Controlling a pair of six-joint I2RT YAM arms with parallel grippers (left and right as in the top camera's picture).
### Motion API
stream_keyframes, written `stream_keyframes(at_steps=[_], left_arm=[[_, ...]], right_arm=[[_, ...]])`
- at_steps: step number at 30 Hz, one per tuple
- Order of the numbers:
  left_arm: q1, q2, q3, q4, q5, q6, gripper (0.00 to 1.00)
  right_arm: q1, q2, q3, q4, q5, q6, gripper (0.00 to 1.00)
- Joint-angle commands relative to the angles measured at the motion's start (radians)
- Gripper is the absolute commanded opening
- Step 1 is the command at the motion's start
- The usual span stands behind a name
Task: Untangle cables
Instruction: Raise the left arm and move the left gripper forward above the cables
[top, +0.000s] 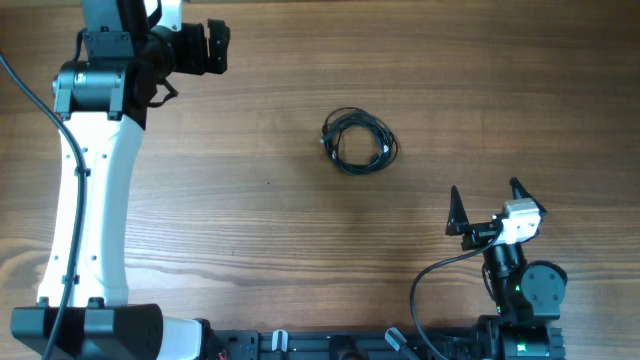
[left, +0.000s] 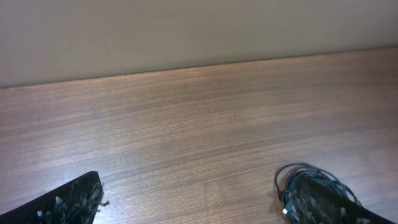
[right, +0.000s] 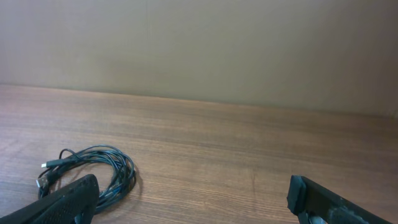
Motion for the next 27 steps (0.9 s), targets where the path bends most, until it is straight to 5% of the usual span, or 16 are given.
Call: stream_keyframes(at_steps=[1, 20, 27], left_arm=[[0.007, -0.003, 0.016, -0.013, 0.027, 0.047, 1.0], [0.007, -0.005, 0.016, -0.002, 0.027, 0.046, 1.0], [0.007, -0.005, 0.016, -0.002, 0.027, 0.046, 1.0]], right_arm=[[0.003, 0.005, -0.001, 0.003, -0.009, -0.005, 0.99], [0.003, 0.005, -0.001, 0.014, -0.022, -0.001, 1.0], [0.003, 0.005, -0.001, 0.054, -0.173, -0.002, 1.0]])
